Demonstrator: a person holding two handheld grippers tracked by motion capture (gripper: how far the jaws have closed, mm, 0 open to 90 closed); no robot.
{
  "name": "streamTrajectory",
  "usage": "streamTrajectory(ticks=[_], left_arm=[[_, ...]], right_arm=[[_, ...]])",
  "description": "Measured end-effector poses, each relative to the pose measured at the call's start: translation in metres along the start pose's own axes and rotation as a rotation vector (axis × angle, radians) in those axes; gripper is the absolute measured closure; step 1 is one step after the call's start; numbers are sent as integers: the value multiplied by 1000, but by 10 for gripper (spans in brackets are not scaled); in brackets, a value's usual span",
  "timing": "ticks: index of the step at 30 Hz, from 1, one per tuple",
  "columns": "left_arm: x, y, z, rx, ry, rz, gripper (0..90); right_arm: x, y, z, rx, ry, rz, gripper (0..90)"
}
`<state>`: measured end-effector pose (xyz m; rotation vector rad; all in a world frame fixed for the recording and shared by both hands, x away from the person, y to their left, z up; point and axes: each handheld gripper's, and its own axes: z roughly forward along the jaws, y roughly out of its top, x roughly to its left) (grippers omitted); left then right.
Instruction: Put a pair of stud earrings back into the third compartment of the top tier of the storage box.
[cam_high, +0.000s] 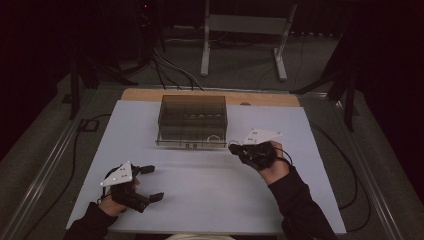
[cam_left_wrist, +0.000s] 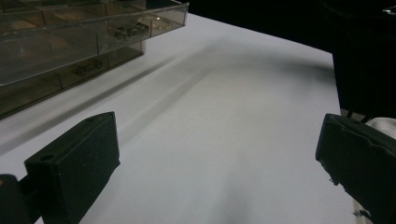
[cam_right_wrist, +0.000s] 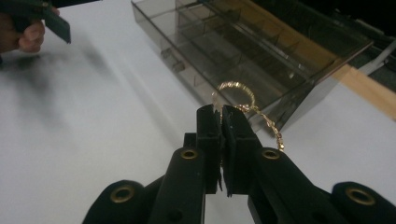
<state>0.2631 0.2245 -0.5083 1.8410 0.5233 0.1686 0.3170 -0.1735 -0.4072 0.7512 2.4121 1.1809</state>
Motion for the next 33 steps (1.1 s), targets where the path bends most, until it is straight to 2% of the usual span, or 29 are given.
streamTrajectory(ticks=[9, 18, 29, 33], left_arm=[[0, 0, 1, 9, -2, 6, 5], [-1, 0, 1, 8, -2, 2, 5], [-1, 0, 0, 1, -3, 1, 5], [-1, 0, 0, 0, -5, 2, 5]], right_arm=[[-9, 20, 14, -8, 5, -7, 867], [-17, 35, 37, -4, 5, -12, 866], [-26, 38, 65, -19, -10, 12, 864], [-28, 35, 74, -11, 1, 26, 864]])
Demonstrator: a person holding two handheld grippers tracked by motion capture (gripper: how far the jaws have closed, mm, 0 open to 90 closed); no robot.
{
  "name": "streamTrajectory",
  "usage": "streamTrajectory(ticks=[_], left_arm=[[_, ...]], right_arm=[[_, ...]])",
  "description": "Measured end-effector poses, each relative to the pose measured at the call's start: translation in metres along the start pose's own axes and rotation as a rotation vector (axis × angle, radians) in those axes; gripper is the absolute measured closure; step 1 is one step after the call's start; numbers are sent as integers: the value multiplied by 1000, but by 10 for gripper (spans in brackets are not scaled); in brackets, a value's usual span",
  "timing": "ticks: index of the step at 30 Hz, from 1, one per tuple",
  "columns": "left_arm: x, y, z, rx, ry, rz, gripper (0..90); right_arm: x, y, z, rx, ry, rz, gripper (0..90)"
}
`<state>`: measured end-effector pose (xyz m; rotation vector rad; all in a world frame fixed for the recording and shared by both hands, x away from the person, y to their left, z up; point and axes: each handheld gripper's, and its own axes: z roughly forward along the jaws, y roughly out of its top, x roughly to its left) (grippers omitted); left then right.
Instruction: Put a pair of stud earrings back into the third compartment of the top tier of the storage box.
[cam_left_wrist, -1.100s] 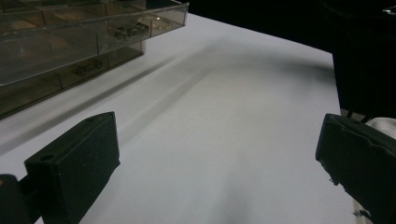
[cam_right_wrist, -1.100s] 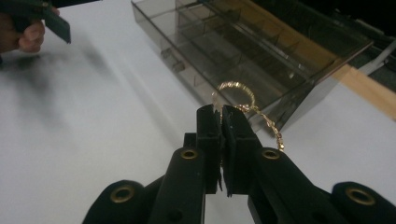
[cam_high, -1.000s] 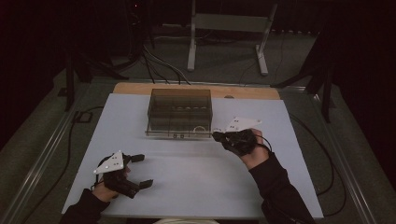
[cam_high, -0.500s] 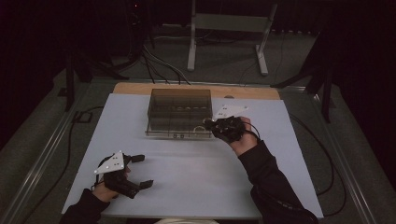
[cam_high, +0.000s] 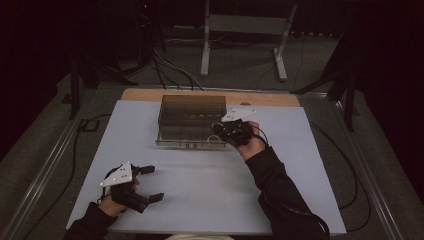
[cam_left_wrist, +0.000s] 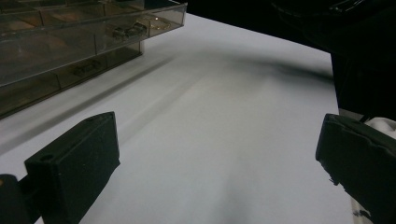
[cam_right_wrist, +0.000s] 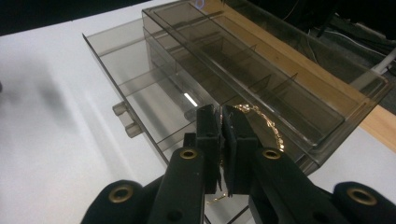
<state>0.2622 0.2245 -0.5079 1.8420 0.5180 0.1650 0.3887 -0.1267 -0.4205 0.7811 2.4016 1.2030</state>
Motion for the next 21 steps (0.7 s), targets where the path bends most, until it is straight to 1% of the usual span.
streamTrajectory(ticks=[3, 6, 9, 10, 11, 12, 14, 15, 18, 20, 21], left_arm=[[0, 0, 0, 1, 0, -1, 5], [0, 0, 0, -1, -1, -2, 5], [0, 0, 0, 1, -1, -1, 5], [0, 0, 0, 0, -1, 0, 5], [0, 0, 0, -3, -2, -1, 5], [1, 0, 0, -5, -2, -3, 5], [1, 0, 0, -3, -1, -3, 5], [1, 0, 0, 0, -2, -2, 5], [1, 0, 0, -3, -2, -5, 5], [1, 0, 0, 1, -2, -2, 5], [0, 0, 0, 1, -2, -2, 5]], right_arm=[[-1, -2, 5, 3, 11, 11, 862], [-1, -3, 8, 6, 6, 5, 862], [-2, -4, 11, 13, 18, 10, 861], [-2, -4, 12, 21, 20, 8, 837], [-2, -5, 12, 23, 23, 8, 746], [-2, -5, 13, 23, 31, 15, 689], [-3, -5, 11, 17, 40, 32, 607], [-3, -4, 9, 10, 42, 41, 551], [-2, -1, 4, -9, 46, 48, 434], [-2, 1, 1, -16, 57, 68, 377], [-2, 2, 0, -20, 65, 77, 334]])
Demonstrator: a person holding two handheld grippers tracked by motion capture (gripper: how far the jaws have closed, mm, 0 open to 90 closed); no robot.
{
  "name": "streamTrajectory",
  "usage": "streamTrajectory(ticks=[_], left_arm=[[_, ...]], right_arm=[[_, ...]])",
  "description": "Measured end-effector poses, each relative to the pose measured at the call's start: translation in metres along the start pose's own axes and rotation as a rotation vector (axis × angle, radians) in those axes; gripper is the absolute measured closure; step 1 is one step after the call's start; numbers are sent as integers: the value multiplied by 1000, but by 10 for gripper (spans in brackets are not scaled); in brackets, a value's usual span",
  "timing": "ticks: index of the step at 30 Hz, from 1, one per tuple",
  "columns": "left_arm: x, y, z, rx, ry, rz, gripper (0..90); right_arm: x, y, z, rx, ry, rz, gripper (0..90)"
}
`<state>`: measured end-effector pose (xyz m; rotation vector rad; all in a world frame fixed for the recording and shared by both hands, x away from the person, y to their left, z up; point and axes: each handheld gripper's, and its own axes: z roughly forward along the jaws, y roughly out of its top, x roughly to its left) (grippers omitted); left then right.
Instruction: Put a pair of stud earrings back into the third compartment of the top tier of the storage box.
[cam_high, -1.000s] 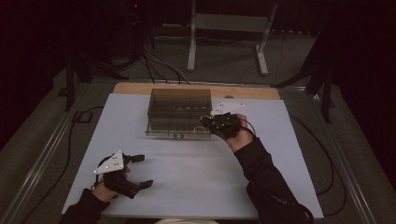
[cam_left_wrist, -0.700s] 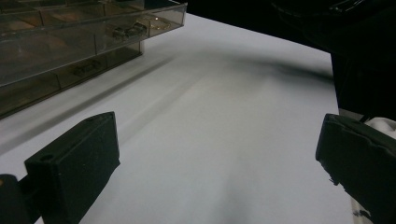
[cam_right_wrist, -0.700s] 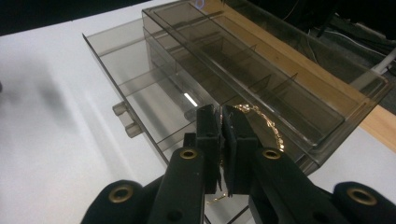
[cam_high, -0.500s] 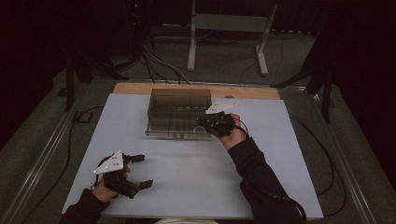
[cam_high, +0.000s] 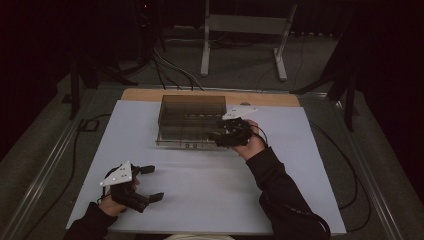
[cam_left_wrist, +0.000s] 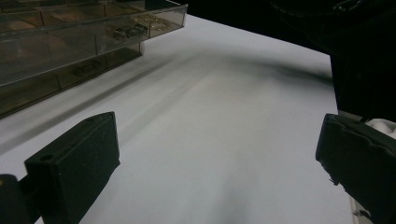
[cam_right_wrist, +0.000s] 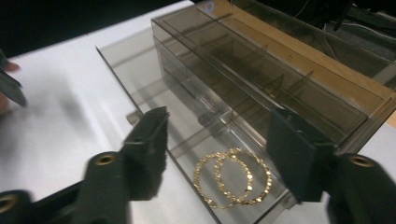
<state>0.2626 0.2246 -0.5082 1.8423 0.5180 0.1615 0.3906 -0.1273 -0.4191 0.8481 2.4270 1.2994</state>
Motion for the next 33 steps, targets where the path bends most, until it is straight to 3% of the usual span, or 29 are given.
streamTrajectory(ticks=[7, 14, 22, 33], left_arm=[[1, 0, 0, -4, -2, -5, 5], [0, 0, 0, -4, -1, -5, 5], [0, 0, 1, 2, -1, 0, 5], [0, 1, 2, -1, -7, 1, 5]], right_arm=[[6, 4, -9, -19, 50, 30, 135], [9, 8, -26, -61, 81, 18, 26], [12, 0, -50, -117, 94, 17, 13], [18, -32, -56, -106, 102, 45, 14]])
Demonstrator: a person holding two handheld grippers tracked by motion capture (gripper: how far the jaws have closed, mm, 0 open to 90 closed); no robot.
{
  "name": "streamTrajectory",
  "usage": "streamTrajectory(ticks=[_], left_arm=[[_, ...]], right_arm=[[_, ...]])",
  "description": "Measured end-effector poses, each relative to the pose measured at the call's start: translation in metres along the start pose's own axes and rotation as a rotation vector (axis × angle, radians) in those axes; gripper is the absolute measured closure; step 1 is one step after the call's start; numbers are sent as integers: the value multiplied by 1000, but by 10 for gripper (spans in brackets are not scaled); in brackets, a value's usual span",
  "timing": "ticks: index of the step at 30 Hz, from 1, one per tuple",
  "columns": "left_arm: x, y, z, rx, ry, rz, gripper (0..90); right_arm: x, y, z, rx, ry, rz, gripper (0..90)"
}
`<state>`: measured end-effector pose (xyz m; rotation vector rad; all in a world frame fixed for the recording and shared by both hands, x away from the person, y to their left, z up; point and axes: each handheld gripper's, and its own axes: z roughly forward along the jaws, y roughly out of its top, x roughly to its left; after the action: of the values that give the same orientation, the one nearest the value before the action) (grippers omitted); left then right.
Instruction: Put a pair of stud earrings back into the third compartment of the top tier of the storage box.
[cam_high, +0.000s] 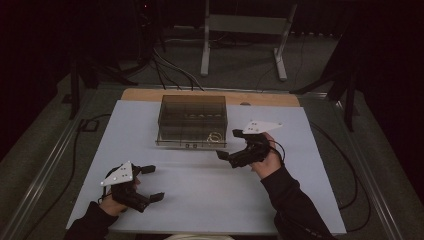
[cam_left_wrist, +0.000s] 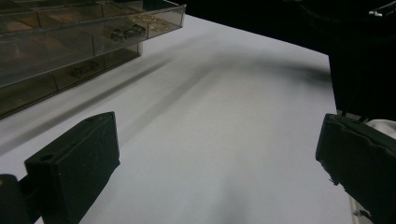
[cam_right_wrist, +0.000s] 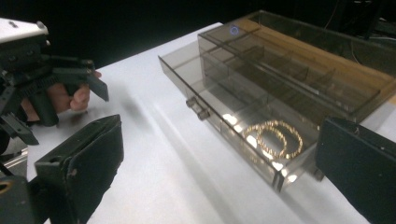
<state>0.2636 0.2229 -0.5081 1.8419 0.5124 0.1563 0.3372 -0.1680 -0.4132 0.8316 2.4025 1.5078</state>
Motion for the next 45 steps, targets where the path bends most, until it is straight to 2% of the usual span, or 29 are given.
streamTrajectory(ticks=[7, 8, 11, 19, 21, 26, 33, 36, 45], left_arm=[[0, 0, 0, 4, -1, 5, 5], [0, 0, 0, 0, 0, 1, 5], [0, 0, 0, 2, -1, 1, 5], [0, 0, 0, 3, 0, 4, 5], [0, 0, 0, 3, 2, 4, 5], [0, 0, 0, 2, 2, 4, 5], [-1, 0, 0, 6, 2, 6, 5], [0, 1, 0, 5, 1, 6, 5], [0, 0, 1, 9, 0, 4, 5]], right_arm=[[2, -22, -1, 4, 18, 6, 13], [3, -31, 0, 19, 14, 3, 13], [5, -43, 0, 47, 6, 6, 14], [5, -78, -3, 76, 3, 15, 13], [3, -86, -6, 76, 9, 34, 13], [-2, -103, -18, 42, 13, 63, 13], [-7, -118, -38, 22, -5, 89, 13], [-9, -124, -46, 34, -31, 80, 13], [-15, -138, -68, 51, -76, 117, 13]])
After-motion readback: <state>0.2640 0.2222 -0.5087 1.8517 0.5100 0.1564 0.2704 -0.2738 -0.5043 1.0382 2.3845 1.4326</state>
